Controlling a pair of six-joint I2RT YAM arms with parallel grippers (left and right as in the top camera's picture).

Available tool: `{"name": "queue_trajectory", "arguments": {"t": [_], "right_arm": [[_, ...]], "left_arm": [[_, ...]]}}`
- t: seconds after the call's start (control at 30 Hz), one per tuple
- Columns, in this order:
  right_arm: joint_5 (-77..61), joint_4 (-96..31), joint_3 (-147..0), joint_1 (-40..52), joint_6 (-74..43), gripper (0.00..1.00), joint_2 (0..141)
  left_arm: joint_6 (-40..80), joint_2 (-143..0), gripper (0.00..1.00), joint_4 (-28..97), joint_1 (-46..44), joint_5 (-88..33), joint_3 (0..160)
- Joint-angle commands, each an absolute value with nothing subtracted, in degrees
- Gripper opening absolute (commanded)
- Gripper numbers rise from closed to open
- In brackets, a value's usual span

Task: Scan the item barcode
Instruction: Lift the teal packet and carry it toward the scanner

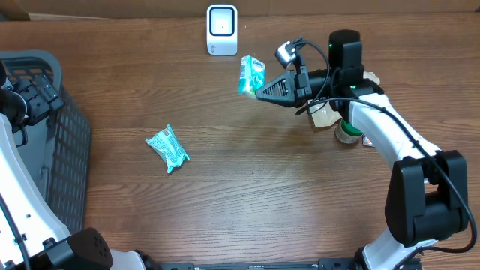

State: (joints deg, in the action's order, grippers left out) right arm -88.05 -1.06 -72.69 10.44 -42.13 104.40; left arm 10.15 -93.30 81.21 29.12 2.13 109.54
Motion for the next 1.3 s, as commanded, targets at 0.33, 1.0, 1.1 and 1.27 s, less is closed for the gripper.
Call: {"name": "queue_trajectory", "arguments": {"t": [0.33,1.0,1.1,1.27], "right_arm": [[-83.8,-1.5,-72.8,12.7,-43.9,0.04,103.6],[-19.3,-51.9,-91.8,27.5,-25.6,0.04,103.9],[-10.1,-58.7,-102.7,28.3,-24.8,0.04,105.6],[5.1,-62.0,-120.5,29.9,-18.7,0.04,111.0]], "left_arm": [[10.5,-93.5,1.00,81.2,29.2,2.0,110.0],[10.5,-93.5,1.00,81.2,29.2,2.0,110.0],[10.5,-93.5,1.00,81.2,29.2,2.0,110.0],[10.5,-93.5,1.00,81.2,29.2,2.0,110.0]]}}
